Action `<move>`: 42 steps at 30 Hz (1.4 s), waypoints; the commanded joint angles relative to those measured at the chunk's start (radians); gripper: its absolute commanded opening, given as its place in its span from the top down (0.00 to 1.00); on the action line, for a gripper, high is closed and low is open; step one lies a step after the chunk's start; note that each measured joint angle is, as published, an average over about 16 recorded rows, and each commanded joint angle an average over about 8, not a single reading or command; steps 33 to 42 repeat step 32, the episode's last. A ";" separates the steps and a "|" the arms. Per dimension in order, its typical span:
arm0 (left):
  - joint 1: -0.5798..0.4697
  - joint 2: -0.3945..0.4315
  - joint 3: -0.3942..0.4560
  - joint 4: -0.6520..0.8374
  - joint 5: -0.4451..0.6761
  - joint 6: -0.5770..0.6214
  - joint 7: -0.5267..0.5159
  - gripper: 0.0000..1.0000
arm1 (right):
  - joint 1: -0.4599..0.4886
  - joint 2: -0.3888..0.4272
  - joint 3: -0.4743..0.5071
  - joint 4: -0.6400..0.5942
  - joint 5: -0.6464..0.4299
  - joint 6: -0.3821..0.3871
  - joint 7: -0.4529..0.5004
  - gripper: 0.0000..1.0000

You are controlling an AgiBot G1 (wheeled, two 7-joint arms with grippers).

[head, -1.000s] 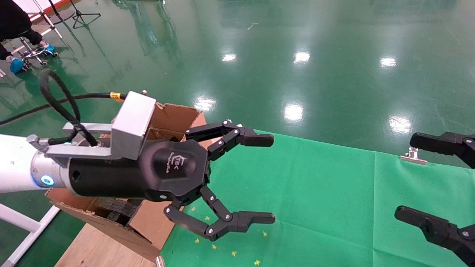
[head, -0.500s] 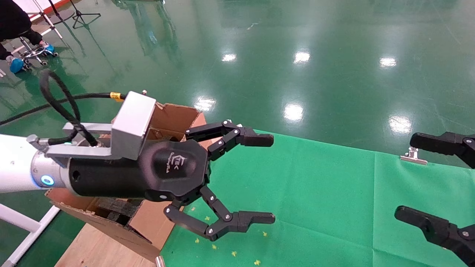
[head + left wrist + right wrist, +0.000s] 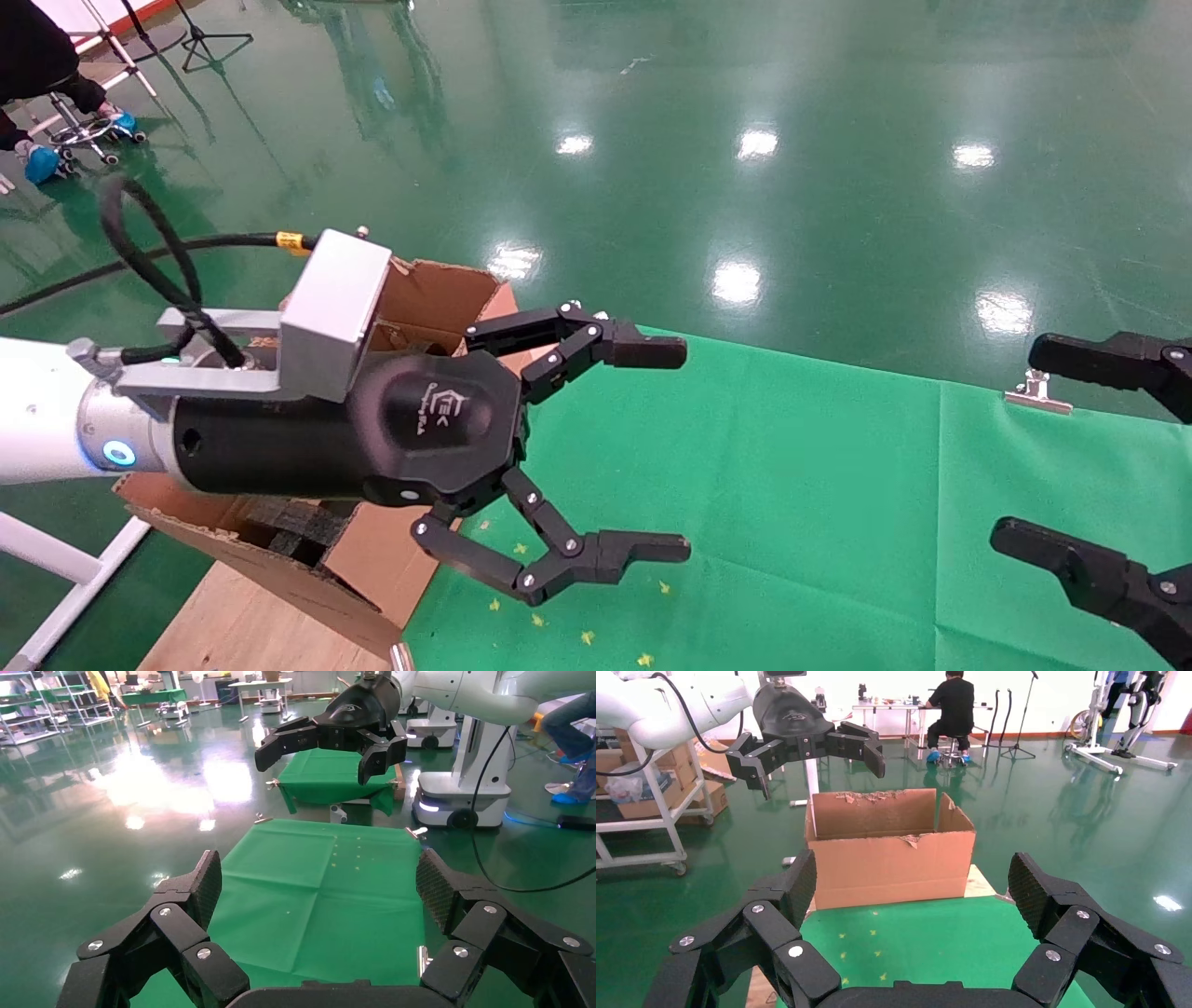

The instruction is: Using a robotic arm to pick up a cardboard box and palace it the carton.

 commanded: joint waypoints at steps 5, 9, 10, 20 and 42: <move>0.000 0.000 0.000 0.000 0.000 0.000 0.000 0.00 | 0.000 0.000 0.000 0.000 0.000 0.000 0.000 0.00; 0.000 0.000 0.000 0.000 0.000 0.000 0.000 0.00 | 0.000 0.000 0.000 0.000 0.000 0.000 0.000 0.00; 0.000 0.000 0.000 0.000 0.000 0.000 0.000 0.00 | 0.000 0.000 0.000 0.000 0.000 0.000 0.000 0.00; 0.000 0.000 0.000 0.000 0.000 0.000 0.000 0.00 | 0.000 0.000 0.000 0.000 0.000 0.000 0.000 0.00; 0.000 0.000 0.000 0.000 0.000 0.000 0.000 0.00 | 0.000 0.000 0.000 0.000 0.000 0.000 0.000 0.00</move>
